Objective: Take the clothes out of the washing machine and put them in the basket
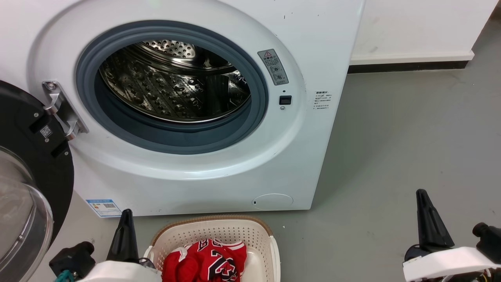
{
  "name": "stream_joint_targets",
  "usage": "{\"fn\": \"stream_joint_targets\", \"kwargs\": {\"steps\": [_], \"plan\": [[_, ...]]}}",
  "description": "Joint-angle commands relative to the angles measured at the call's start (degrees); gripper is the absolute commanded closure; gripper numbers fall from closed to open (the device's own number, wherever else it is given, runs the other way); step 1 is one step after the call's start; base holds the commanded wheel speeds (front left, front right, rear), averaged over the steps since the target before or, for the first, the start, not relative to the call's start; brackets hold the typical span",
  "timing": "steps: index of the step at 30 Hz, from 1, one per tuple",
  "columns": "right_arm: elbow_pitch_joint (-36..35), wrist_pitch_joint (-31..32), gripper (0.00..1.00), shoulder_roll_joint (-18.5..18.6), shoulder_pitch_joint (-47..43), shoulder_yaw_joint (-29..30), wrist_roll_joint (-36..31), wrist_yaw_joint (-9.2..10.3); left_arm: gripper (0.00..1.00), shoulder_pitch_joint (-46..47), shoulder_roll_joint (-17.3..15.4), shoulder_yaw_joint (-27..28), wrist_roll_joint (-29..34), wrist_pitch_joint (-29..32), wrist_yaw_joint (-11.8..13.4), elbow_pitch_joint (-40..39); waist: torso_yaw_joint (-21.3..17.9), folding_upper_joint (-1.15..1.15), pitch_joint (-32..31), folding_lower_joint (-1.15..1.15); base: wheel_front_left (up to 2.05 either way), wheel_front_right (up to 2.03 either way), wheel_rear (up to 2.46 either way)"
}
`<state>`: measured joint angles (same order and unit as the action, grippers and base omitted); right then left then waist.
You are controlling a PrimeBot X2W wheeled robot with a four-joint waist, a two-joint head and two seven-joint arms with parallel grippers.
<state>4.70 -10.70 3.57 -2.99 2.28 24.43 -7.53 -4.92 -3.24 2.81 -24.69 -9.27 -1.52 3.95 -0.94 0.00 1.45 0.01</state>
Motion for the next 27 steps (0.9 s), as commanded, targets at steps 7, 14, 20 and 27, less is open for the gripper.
{"fn": "stream_joint_targets", "kwargs": {"steps": [7, 14, 20, 27], "plan": [[0.5, 1.6, 1.0, 0.8, 2.7, -0.1, 8.9, 0.01, 1.0, 2.8, -0.1, 0.7, -8.2, 1.8, -0.9, 0.5, 0.1, 0.0, -0.1, 0.0, 0.0, 0.0, 0.0], [1.4, 2.9, 1.0, 0.9, 3.4, 0.0, 15.5, 0.01, 1.0, 3.8, -0.1, 1.0, -14.6, 3.3, -1.5, 1.5, 0.1, 0.0, -0.2, 0.0, 0.0, 0.0, 0.0], [2.1, 4.0, 1.0, 1.1, 4.0, 0.0, 20.8, 0.02, 1.0, 4.5, 0.0, 1.3, -19.6, 4.5, -1.9, 2.4, 0.2, 0.0, -0.2, 0.0, 0.0, 0.0, 0.0], [2.9, 5.3, 1.0, 1.1, 4.7, 0.2, 26.6, 0.02, 1.0, 5.3, 0.0, 1.6, -25.2, 5.8, -2.4, 3.2, 0.2, 0.0, -0.3, 0.0, 0.0, 0.0, 0.0]]}}
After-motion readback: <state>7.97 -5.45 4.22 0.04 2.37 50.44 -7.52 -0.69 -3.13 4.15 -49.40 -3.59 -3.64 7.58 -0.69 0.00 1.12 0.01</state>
